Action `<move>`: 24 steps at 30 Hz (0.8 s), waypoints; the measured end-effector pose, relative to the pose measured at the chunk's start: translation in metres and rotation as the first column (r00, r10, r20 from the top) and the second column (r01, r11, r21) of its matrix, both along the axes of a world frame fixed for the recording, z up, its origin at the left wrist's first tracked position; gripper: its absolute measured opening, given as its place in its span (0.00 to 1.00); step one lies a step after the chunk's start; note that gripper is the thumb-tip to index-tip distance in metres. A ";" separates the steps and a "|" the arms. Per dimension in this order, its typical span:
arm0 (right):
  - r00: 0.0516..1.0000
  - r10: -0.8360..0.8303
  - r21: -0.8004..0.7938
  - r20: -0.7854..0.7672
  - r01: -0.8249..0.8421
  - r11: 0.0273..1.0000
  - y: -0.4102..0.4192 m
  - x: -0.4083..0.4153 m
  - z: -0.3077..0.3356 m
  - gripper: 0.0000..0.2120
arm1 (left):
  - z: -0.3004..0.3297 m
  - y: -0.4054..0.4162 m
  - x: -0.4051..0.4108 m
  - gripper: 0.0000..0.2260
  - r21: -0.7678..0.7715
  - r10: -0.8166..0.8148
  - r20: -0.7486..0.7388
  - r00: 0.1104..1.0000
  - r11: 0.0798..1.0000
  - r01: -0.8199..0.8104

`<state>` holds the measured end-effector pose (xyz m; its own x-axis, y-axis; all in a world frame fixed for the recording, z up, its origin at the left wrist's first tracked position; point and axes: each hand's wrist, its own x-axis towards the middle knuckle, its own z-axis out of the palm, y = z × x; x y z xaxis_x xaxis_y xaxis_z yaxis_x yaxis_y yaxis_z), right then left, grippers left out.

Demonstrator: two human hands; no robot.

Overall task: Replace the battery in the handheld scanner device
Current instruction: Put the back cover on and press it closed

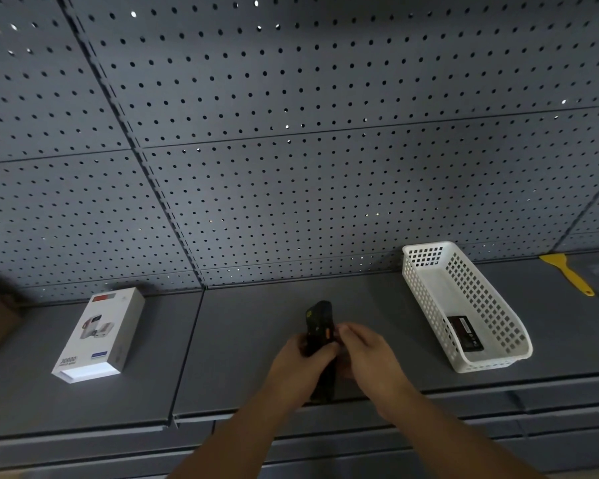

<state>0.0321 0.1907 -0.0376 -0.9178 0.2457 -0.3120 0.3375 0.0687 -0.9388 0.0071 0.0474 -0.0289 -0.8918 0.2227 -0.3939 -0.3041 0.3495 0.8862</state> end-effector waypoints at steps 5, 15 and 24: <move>0.998 0.064 0.032 0.007 -0.065 0.997 0.000 -0.002 0.007 0.10 | 0.001 0.002 0.000 0.13 0.141 0.227 0.175 0.958 0.957 -0.253; 0.975 0.154 -0.063 0.159 -0.146 0.987 0.002 -0.008 -0.008 0.11 | 0.008 0.007 -0.001 0.13 0.236 0.267 0.228 0.936 0.918 -0.319; 0.989 0.034 0.134 0.147 -0.054 0.989 0.011 -0.015 -0.021 0.06 | -0.012 -0.010 -0.016 0.10 -0.065 0.208 0.029 0.978 0.976 -0.206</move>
<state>0.0175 0.2018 -0.0586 -0.8767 0.2556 -0.4076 0.4621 0.2114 -0.8613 -0.0094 0.0370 -0.0404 -0.9013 0.0092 -0.4332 -0.4064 0.3286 0.8526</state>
